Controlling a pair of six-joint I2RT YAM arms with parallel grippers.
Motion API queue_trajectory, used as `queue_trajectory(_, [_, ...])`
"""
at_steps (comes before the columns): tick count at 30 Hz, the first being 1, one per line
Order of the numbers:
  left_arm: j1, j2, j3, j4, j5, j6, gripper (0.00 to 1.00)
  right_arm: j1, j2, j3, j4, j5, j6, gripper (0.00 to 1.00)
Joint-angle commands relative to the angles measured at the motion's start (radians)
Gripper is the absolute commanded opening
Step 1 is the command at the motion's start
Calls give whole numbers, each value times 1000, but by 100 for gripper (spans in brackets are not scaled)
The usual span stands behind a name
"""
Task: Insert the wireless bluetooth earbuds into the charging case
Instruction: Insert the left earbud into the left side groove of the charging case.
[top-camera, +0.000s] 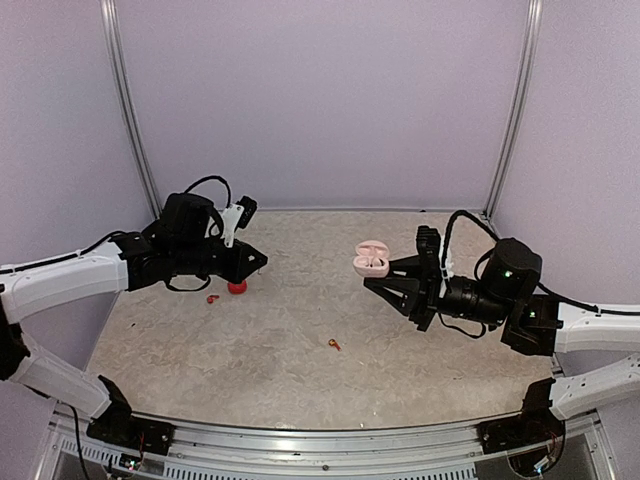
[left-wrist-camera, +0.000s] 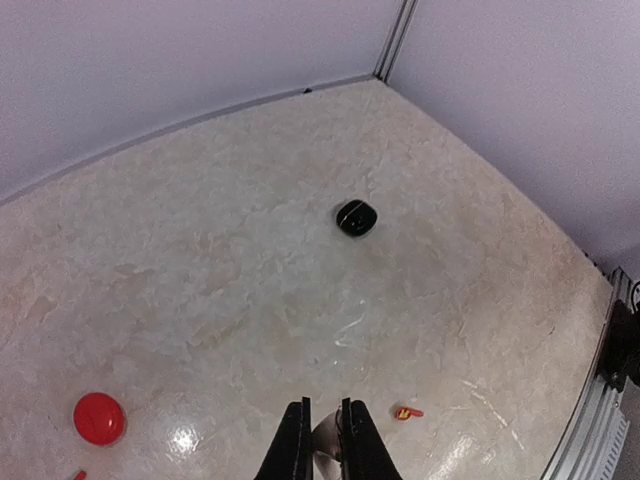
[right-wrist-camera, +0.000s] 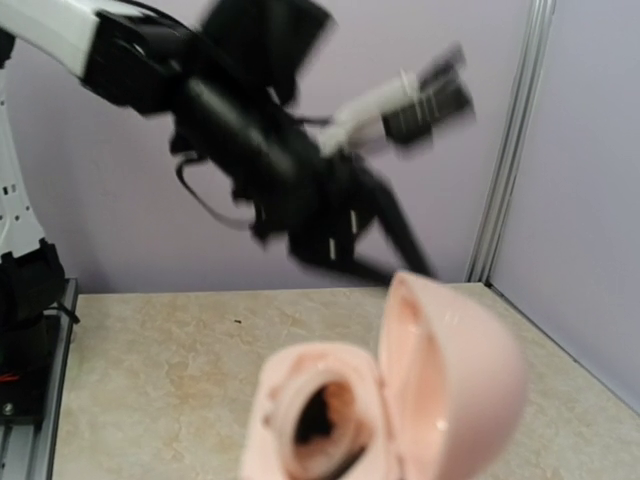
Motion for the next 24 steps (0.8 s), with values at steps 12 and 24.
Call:
queue_trajectory(12, [-209, -237, -35, 499, 83, 36, 6, -9, 46, 43, 75, -122, 10, 0])
queue_trajectory(24, [-438, -128, -7, 618, 51, 190, 6, -9, 114, 114, 99, -145, 142, 0])
